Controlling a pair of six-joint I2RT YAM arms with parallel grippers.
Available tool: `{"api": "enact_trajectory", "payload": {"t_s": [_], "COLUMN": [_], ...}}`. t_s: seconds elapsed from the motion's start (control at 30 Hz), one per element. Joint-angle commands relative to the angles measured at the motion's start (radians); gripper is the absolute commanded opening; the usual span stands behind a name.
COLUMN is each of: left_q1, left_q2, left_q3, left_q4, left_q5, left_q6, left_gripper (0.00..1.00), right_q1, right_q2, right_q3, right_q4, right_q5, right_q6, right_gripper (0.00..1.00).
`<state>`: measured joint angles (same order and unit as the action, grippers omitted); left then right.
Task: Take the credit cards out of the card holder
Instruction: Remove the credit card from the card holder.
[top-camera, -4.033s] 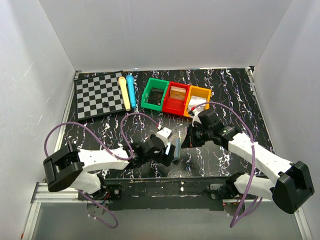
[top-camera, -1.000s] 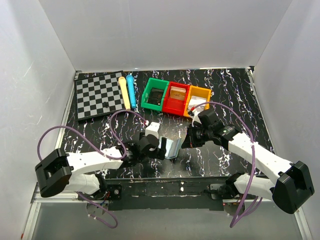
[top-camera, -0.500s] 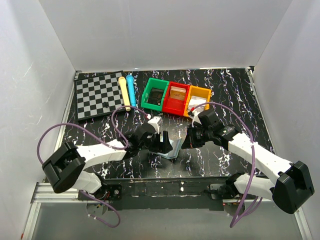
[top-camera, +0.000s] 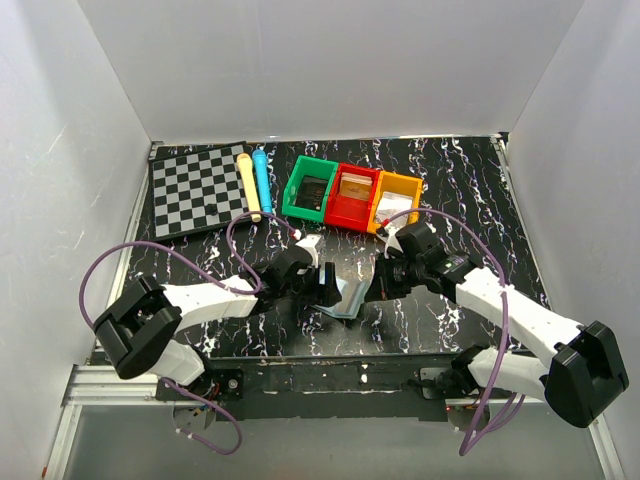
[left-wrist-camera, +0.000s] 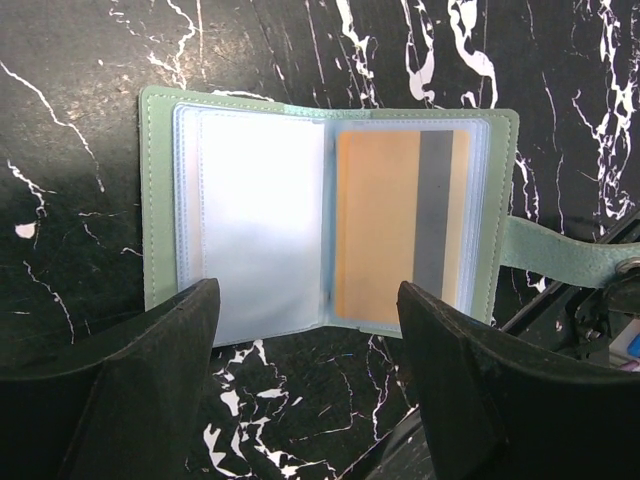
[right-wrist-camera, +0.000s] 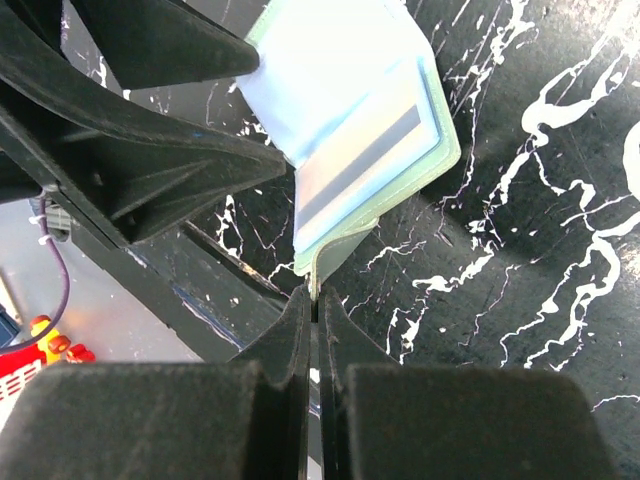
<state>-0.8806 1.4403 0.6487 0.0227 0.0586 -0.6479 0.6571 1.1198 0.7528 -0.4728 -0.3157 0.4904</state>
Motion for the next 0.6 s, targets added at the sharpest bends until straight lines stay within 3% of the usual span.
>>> {"api": "enact_trajectory", "payload": {"t_s": [0.0,0.57], "left_q1": [0.005,0.005], "left_q2": [-0.009,-0.041], "left_q3": [0.017,0.016], "left_q4": [-0.007,-0.017], "left_q5": [-0.031,-0.045], "left_q6": [-0.006,-0.012], "left_gripper": [0.72,0.73], "right_q1": [0.006,-0.011], "right_q2": [-0.005,0.109], "right_q3": [-0.026,-0.05], "right_q4": [-0.004,-0.003], "right_q5": [0.024,0.13], "right_q6": [-0.006,0.034], "right_gripper": [0.01,0.01]}}
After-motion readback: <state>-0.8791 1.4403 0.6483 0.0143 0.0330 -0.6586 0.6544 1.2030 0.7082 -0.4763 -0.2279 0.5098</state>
